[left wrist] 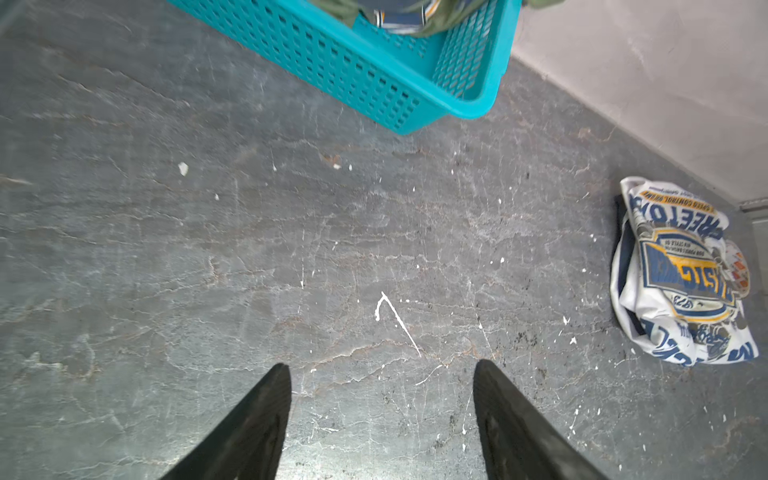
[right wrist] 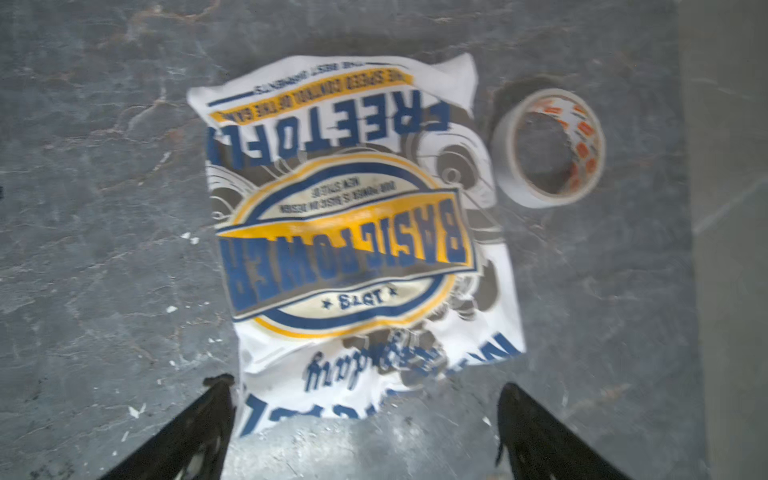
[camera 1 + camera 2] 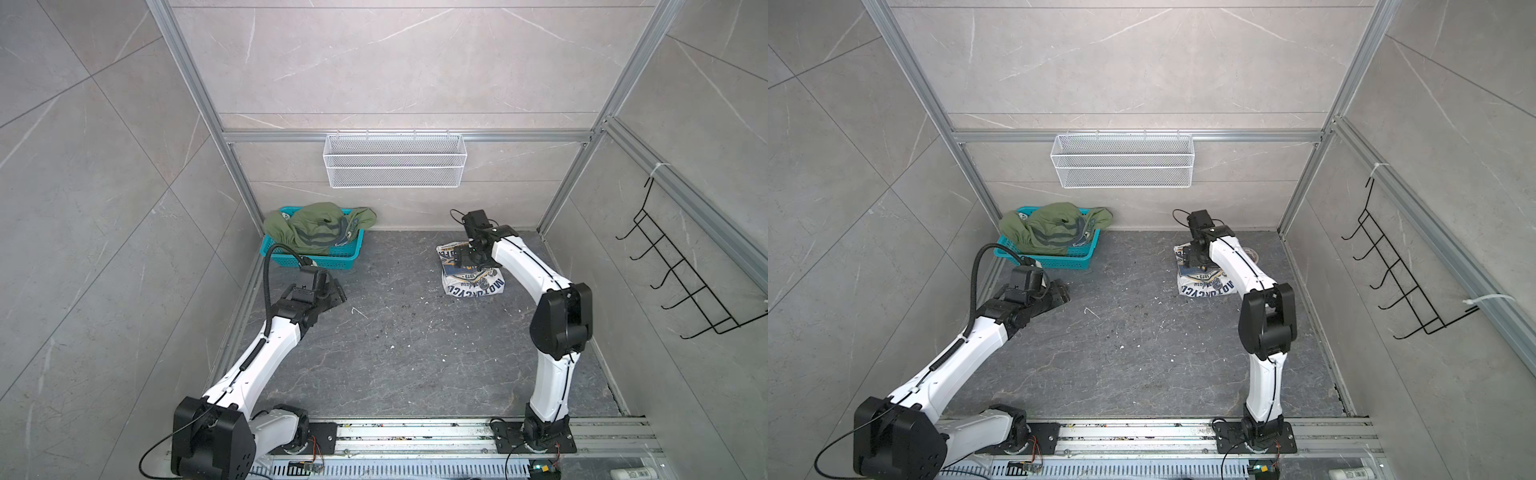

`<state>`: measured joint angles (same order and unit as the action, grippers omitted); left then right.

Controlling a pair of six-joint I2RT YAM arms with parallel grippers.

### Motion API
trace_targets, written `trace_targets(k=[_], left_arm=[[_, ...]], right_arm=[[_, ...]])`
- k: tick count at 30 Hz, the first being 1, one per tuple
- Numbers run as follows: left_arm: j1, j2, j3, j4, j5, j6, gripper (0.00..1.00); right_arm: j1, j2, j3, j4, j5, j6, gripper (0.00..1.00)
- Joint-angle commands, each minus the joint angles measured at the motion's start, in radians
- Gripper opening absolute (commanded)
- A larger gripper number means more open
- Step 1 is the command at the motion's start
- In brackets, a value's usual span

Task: Fold and stack the tank tops
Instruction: 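Reach into the teal basket and grasp the green tank top with the left gripper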

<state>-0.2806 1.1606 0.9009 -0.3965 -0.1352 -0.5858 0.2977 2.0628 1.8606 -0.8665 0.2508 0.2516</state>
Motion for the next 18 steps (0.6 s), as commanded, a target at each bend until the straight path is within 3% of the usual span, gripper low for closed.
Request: trace_targets(k=[1, 8, 12, 18], left_arm=[[0.007, -0.079, -0.014, 0.000, -0.060, 0.036, 0.73], [0.007, -0.158, -0.023, -0.037, -0.092, 0.069, 0.78], [0.009, -0.166, -0.020, -0.025, -0.106, 0.074, 0.82], [0.017, -0.040, 0.092, -0.009, -0.125, 0.108, 0.82]], right_arm=[[0.007, 0.130, 0.085, -0.038, -0.061, 0.044, 0.99], [-0.049, 0.332, 0.232, -0.112, -0.061, 0.035, 0.99], [-0.090, 0.346, 0.223, -0.113, -0.056, 0.028, 0.99], [-0.118, 0.280, 0.160, -0.075, -0.073, 0.019, 0.99]])
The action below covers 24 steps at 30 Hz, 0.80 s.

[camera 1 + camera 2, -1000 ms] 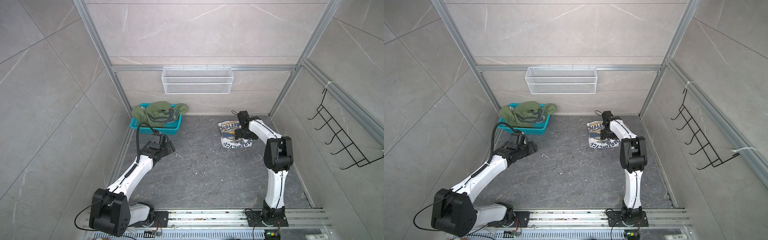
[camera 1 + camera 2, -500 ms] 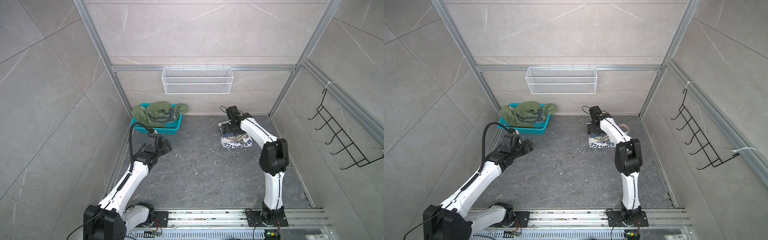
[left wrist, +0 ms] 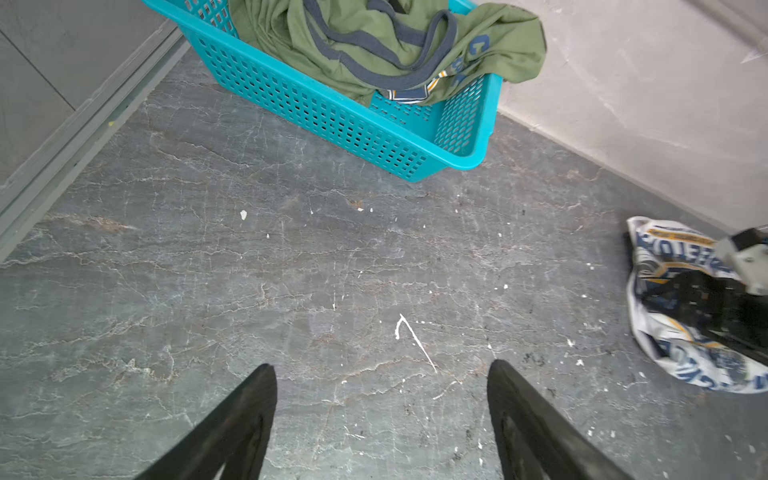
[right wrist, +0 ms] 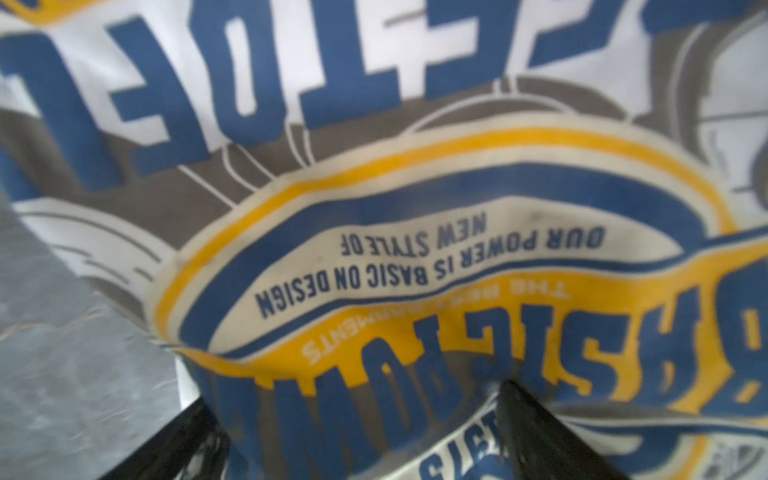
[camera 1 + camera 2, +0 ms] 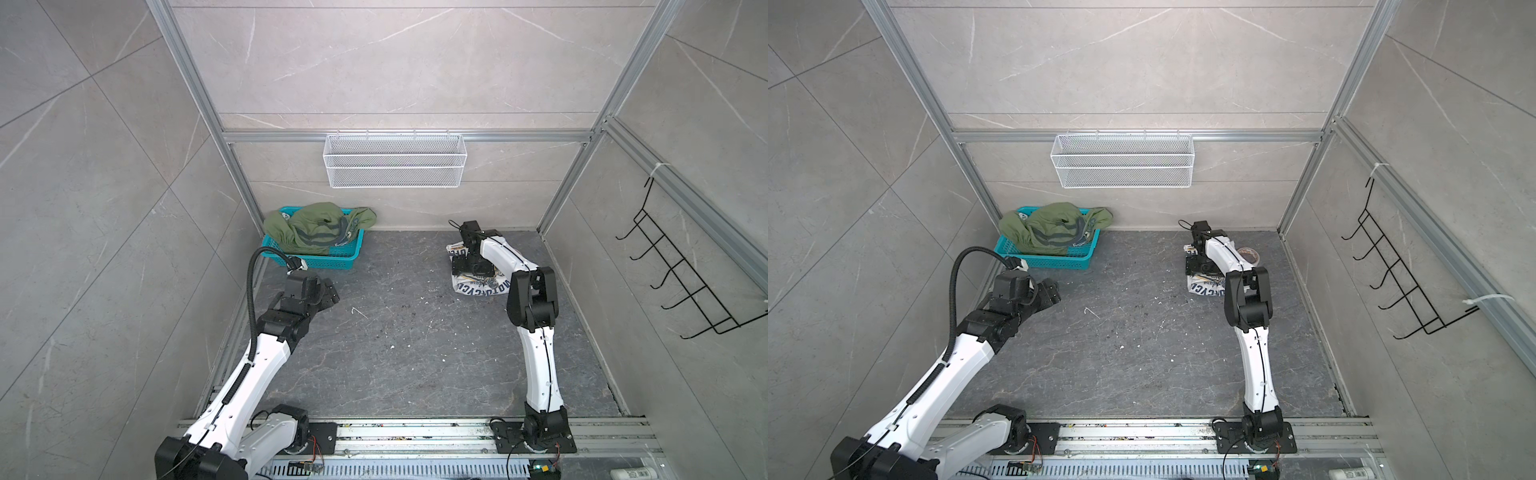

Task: Fold and stack the tank tops
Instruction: 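Reach into the teal basket and grasp the green tank top with the left gripper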

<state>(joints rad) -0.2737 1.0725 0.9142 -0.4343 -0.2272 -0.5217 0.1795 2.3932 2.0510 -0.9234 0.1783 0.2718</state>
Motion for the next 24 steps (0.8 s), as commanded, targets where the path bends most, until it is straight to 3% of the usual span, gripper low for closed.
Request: trace_targets(k=[1, 8, 13, 24], left_arm=[[0.018, 0.080, 0.113, 0.028, -0.038, 0.050, 0.82], [0.136, 0.343, 0.330, 0.076, 0.042, 0.012, 0.83], [0.242, 0.568, 0.525, 0.054, 0.114, -0.075, 0.82], [0.336, 1.053, 1.007, -0.083, 0.048, -0.046, 0.82]], right_arm=[[0.001, -0.068, -0.034, -0.018, -0.014, 0.000, 0.99], [0.038, -0.288, -0.169, 0.046, -0.095, 0.014, 0.99], [0.101, -0.487, -0.364, 0.142, -0.175, 0.047, 0.99], [0.249, -0.888, -0.778, 0.322, -0.225, 0.157, 0.99]])
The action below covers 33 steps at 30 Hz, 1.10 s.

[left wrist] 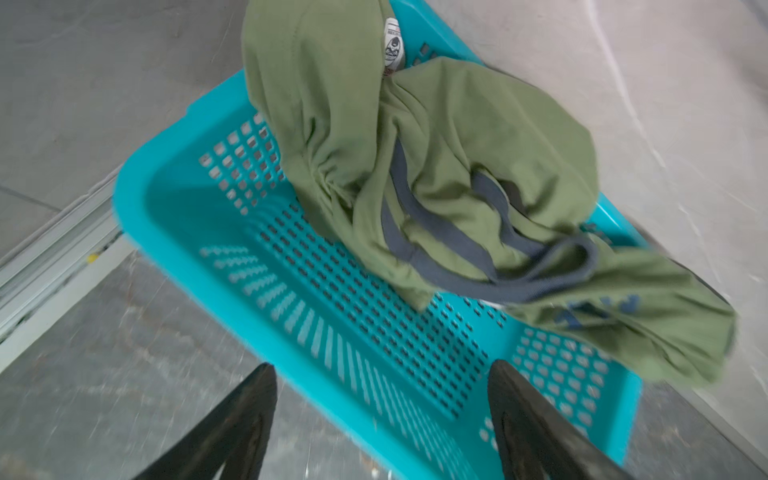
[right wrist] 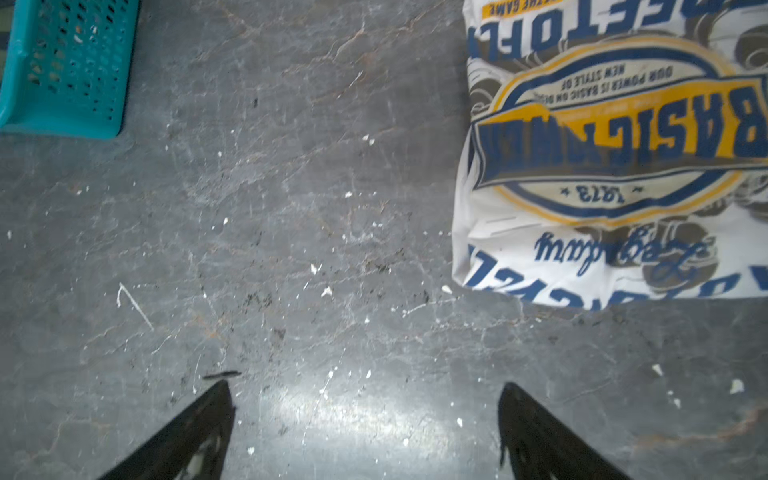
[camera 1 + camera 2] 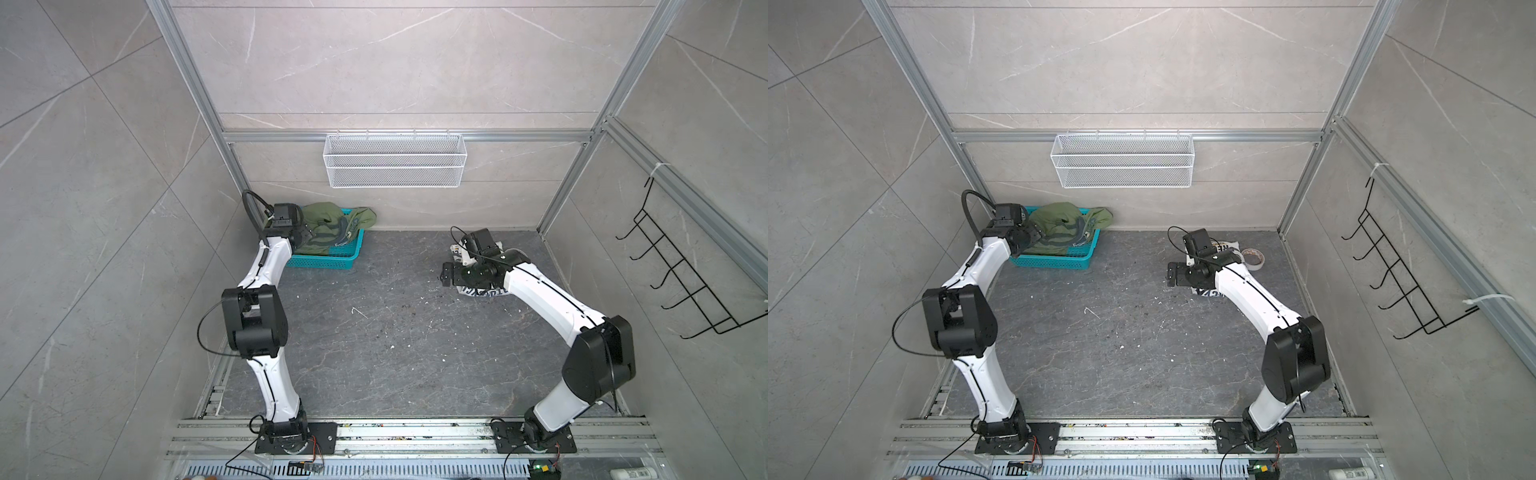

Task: Fold and stack the tank tops
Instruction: 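Reach into the teal basket and grasp the green tank top with the left gripper, then lift the green tank top up out of the basket with the left gripper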

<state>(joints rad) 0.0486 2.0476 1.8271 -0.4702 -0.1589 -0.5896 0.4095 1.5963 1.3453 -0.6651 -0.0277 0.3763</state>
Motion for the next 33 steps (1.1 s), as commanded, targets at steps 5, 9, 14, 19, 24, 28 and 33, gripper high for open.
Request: trace_targets(k=[5, 9, 14, 19, 24, 28, 33], left_arm=[[0.026, 0.241, 0.251, -0.027, 0.017, 0.059, 0.78], [0.027, 0.364, 0.371, -0.028, 0.024, 0.088, 0.76], [0.031, 0.482, 0.488, -0.027, 0.026, 0.097, 0.72], [0.033, 0.533, 0.521, -0.021, 0.060, 0.056, 0.60], [0.035, 0.522, 0.523, -0.001, 0.073, 0.045, 0.38], [0.042, 0.482, 0.518, -0.001, 0.073, 0.027, 0.16], [0.054, 0.394, 0.488, 0.010, 0.094, -0.003, 0.00]], right_arm=[[0.047, -0.272, -0.254, 0.118, -0.083, 0.100, 0.99], [0.077, -0.345, -0.353, 0.118, -0.113, 0.119, 0.99], [0.125, -0.397, -0.449, 0.146, -0.125, 0.180, 0.99], [0.137, -0.414, -0.480, 0.144, -0.107, 0.204, 0.99], [0.138, -0.381, -0.464, 0.132, -0.096, 0.198, 0.99], [0.138, -0.385, -0.469, 0.134, -0.085, 0.208, 0.99], [0.139, -0.412, -0.481, 0.123, -0.066, 0.212, 0.99]])
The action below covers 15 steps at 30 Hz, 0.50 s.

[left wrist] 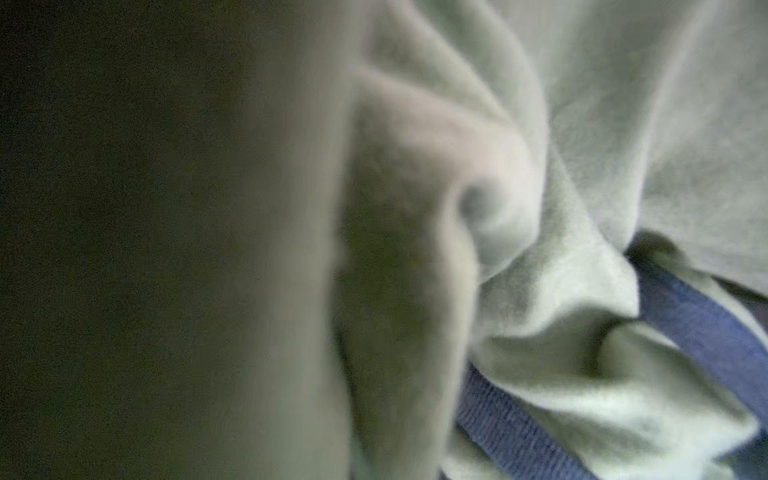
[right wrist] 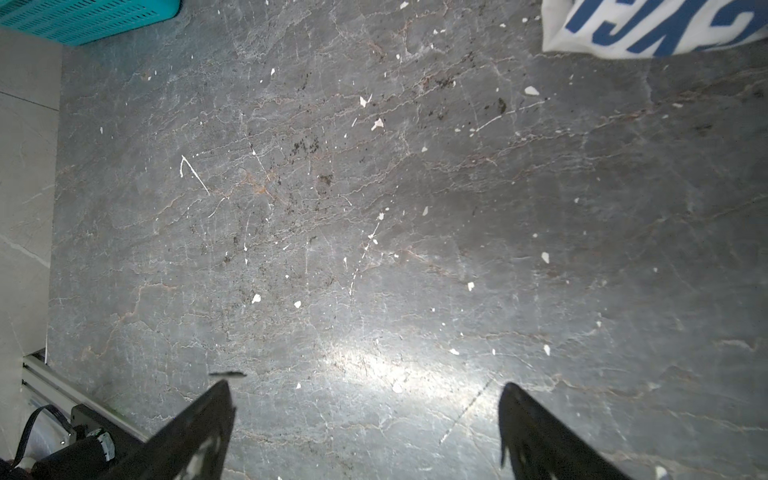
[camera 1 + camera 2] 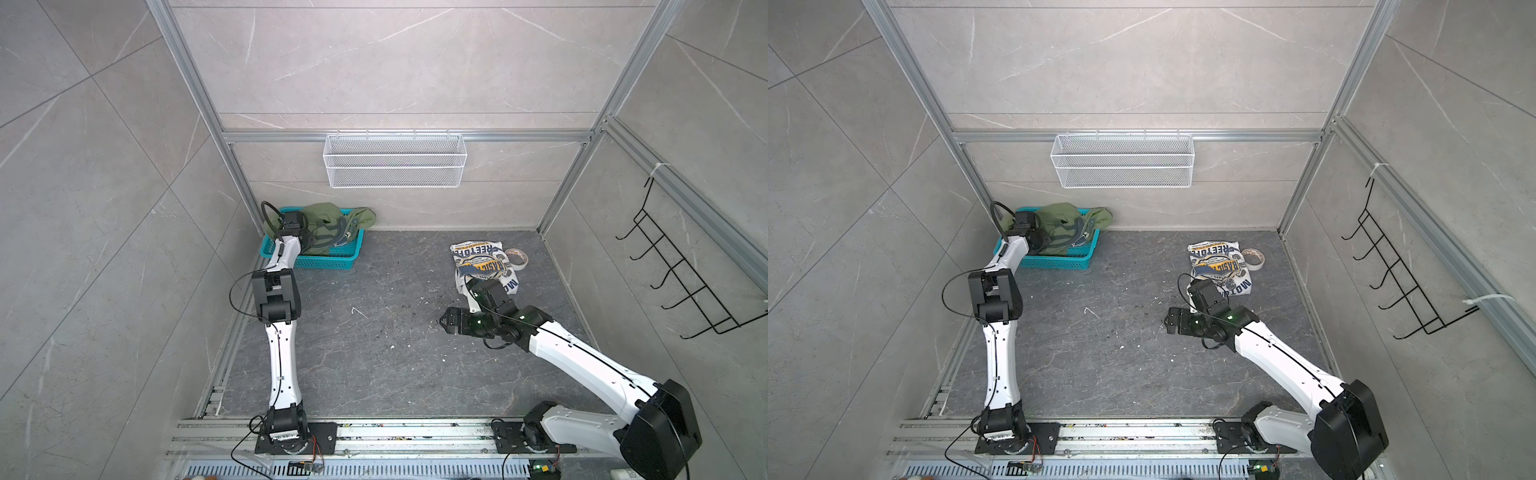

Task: Fold and stack the tank tops
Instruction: 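Lift the green tank top up out of the basket with the left gripper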

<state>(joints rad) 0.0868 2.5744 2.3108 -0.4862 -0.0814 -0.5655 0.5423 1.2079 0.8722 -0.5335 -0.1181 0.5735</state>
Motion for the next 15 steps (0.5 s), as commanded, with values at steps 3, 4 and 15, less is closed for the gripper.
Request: trace_targets(k=[3, 4, 15], left_arm=[[0.016, -0.194, -0.003, 0.025, 0.036, -0.035, 0.00], [0.016, -0.217, -0.007, 0.023, 0.045, -0.037, 0.00], [0.008, -0.561, -0.099, 0.046, 0.129, -0.074, 0.00]], right_arm=[[0.005, -0.037, -0.017, -0.012, 0.030, 0.020, 0.99], [0.005, -0.042, -0.019, -0.014, 0.031, 0.022, 0.99], [0.006, -0.133, -0.053, -0.035, 0.050, 0.036, 0.99]])
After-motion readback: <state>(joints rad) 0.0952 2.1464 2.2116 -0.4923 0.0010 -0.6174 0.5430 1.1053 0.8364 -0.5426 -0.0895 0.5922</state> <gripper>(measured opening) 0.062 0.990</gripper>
